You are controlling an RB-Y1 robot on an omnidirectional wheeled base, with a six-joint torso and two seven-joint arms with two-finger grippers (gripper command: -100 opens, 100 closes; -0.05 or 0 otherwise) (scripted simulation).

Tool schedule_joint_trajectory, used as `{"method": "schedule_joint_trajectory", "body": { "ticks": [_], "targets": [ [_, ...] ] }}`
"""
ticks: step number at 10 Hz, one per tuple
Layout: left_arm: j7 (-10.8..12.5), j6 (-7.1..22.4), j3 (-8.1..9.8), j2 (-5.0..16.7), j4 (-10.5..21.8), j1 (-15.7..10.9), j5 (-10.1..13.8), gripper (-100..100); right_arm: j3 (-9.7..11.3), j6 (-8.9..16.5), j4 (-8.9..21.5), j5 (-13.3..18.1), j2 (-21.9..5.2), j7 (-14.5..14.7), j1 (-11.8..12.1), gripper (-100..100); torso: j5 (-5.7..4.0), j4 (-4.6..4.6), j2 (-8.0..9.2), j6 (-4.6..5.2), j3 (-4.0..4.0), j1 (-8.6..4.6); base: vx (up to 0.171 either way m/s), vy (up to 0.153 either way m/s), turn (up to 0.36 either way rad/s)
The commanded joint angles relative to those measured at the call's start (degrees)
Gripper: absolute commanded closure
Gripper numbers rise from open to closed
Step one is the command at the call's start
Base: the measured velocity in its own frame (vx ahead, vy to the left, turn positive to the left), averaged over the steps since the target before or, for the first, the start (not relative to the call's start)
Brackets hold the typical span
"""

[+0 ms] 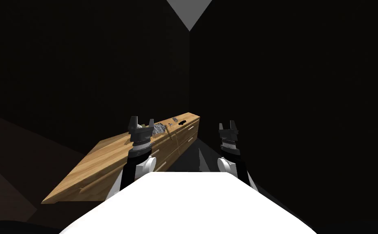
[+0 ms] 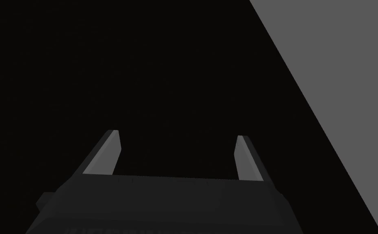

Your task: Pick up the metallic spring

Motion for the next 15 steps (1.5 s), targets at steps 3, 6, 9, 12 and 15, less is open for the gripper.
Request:
{"method": "schedule_joint_trajectory", "body": {
  "ticks": [3, 6, 9, 12, 15],
  "targets": [
    [-1.54, 3.77, 2.50, 4.69, -1.07, -0.59, 2.07, -100, 0.01, 0.00, 0.00, 0.00, 0.01, 0.00, -0.01, 0, -0.06, 0.07, 0.33, 0.00, 0.18, -0.29, -0.084, -0.085, 0.028],
    [-3.25, 8.78, 5.27, 7.08, -2.18, -0.75, 5.05, -100, 0.01, 0.00, 0.00, 0.00, 0.01, 0.00, -0.01, 0, -0.10, 0.10, 0.43, 0.01, 0.25, -0.43, -0.115, -0.120, 0.016],
    [-4.50, 13.58, 7.26, 8.70, -2.95, -0.49, 7.75, -100, 0.01, 0.00, 0.00, 0.00, 0.01, 0.00, -0.02, 0, -0.10, 0.11, 0.46, 0.01, 0.28, -0.39, -0.116, -0.109, 0.001],
    [-5.13, 17.05, 8.22, 9.63, -3.34, -0.21, 9.30, -100, 0.01, 0.00, 0.00, 0.00, 0.01, 0.00, -0.01, 0, -0.08, 0.06, 0.27, 0.01, 0.16, -0.34, -0.062, -0.080, -0.004],
    [-6.35, 22.06, 10.05, 11.84, -4.03, 0.67, 12.75, -100, 0.01, 0.00, 0.00, 0.00, 0.01, 0.00, -0.01, 0, -0.08, 0.07, 0.25, 0.00, 0.15, -0.32, -0.067, -0.093, -0.017]
  ]
}}
